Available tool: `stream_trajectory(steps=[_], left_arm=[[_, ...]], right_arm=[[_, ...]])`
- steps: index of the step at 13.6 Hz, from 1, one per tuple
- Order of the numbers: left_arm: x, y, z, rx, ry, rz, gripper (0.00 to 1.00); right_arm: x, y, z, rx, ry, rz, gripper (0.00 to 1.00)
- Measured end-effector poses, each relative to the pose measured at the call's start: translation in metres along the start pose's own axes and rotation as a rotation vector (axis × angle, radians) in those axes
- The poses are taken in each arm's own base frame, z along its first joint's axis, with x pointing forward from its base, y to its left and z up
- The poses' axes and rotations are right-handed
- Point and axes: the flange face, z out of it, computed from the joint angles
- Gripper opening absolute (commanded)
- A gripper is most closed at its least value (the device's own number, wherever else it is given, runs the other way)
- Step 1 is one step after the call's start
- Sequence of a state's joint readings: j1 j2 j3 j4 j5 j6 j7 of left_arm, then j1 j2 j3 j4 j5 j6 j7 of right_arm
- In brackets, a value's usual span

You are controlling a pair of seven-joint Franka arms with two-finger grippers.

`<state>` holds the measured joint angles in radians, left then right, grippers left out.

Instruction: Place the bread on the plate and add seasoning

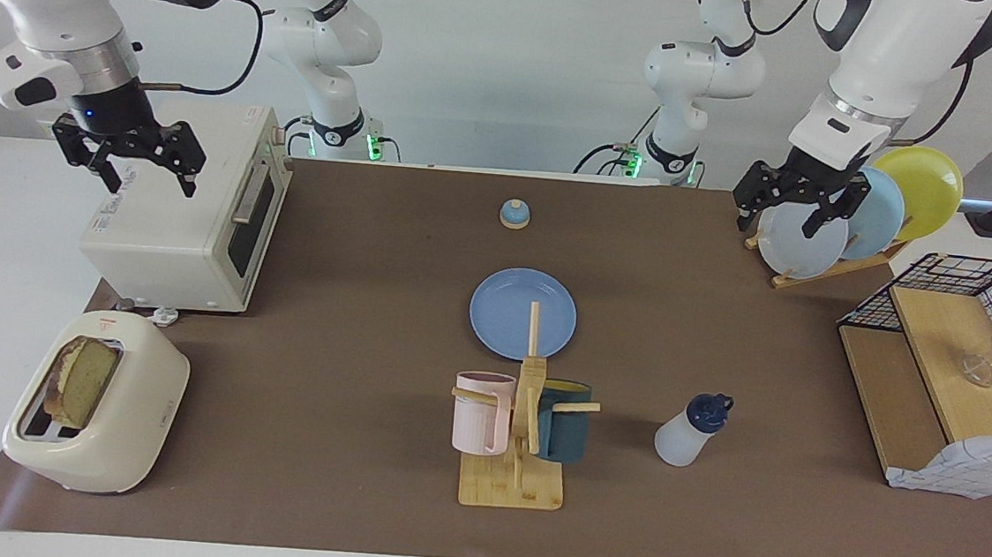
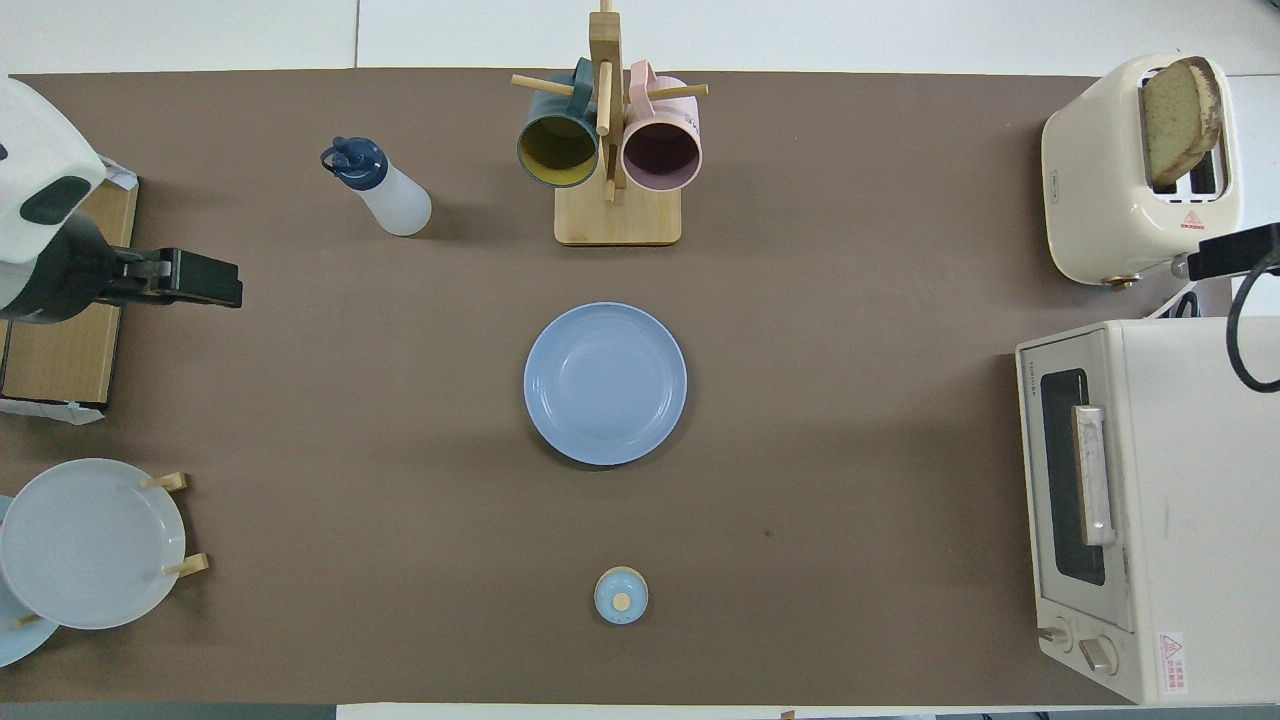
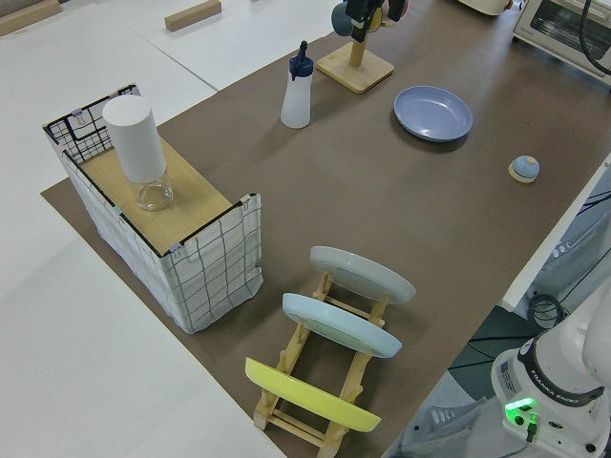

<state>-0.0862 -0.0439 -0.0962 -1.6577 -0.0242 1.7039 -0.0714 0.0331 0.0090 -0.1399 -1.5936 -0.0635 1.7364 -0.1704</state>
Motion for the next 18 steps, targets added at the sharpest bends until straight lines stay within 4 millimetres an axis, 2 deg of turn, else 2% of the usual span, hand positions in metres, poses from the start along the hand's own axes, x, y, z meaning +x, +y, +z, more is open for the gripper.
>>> stream_trajectory(steps=[2, 4, 8, 11, 14, 16, 18], left_arm=[[0.000, 0.003, 0.015, -0.002, 0.045, 0.004, 1.00], [-0.006, 0.008, 0.033, -0.004, 0.115, 0.013, 1.00], [-0.036, 0.019, 0.080, -0.008, 0.250, 0.036, 1.00], [-0.053, 0.040, 0.120, -0.025, 0.341, 0.056, 1.00], [-0.064, 0.046, 0.154, -0.039, 0.406, 0.056, 1.00], [-0.069, 0.052, 0.182, -0.058, 0.453, 0.045, 1.00], [-0.069, 0.057, 0.216, -0.079, 0.488, 0.043, 1.00]], right_arm=[[0.017, 0.005, 0.006, -0.043, 0.078, -0.070, 1.00], [0.037, 0.018, 0.020, -0.074, 0.115, -0.117, 1.00], [0.075, 0.053, 0.057, -0.119, 0.197, -0.143, 1.00], [0.089, 0.065, 0.080, -0.145, 0.234, -0.175, 1.00], [0.100, 0.078, 0.107, -0.166, 0.271, -0.172, 1.00], [0.107, 0.075, 0.120, -0.155, 0.295, -0.168, 0.99], [0.110, 0.067, 0.123, -0.124, 0.308, -0.161, 0.93]])
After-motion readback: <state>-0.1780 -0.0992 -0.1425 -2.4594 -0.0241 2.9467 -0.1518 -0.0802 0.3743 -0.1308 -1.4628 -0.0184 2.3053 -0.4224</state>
